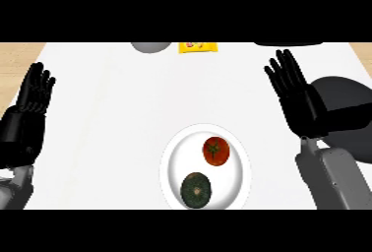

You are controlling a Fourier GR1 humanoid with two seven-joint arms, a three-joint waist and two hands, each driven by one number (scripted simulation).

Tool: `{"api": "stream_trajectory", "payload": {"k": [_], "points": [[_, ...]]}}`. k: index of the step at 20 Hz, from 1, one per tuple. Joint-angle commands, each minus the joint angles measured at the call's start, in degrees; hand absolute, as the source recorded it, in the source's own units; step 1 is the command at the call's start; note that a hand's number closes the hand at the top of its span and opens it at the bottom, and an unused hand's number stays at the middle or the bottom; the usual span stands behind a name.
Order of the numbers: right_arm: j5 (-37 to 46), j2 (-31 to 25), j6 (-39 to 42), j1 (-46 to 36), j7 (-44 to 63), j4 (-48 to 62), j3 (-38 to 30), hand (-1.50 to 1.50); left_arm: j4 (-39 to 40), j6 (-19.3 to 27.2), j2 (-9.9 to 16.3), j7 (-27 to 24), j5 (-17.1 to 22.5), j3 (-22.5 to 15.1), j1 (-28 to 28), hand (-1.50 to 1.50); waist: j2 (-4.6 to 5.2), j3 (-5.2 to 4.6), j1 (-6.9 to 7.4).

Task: Pick the tomato from the plate and place it in the pan

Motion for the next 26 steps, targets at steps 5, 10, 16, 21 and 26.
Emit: {"api": "stream_trajectory", "payload": {"k": [5, 10, 16, 21, 26], "points": [[5.95, -6.31, 24.00, -6.25, 8.00, 5.40, 19.06, 1.50, 2.61, -1.29, -2.34, 3.30, 0.42, -2.73, -2.23, 0.00, 1.50, -1.78, 4.86], [23.50, -14.31, 23.94, -7.16, -8.71, 5.35, 20.61, -1.50, 7.27, -1.82, -5.01, 6.20, 2.50, -3.20, -1.80, 0.00, 0.33, -1.52, 0.28], [28.69, -21.50, 24.66, -16.12, -16.02, 8.19, 14.40, -1.50, 10.85, -4.73, -4.95, 5.93, 2.71, -1.55, -4.61, 0.00, 0.13, -1.62, 0.54], [31.54, -27.02, 35.52, -25.99, -9.82, 6.34, 17.36, -1.50, 12.12, -4.58, -5.97, 6.70, 2.83, -0.77, -5.47, 0.00, -0.07, -1.74, 1.27], [31.95, -25.55, 43.79, -33.22, 0.10, 3.83, 19.31, -1.50, 11.78, -5.26, -7.40, 4.01, 1.23, -1.70, -2.31, 0.00, -0.38, -1.73, 0.93]]}}
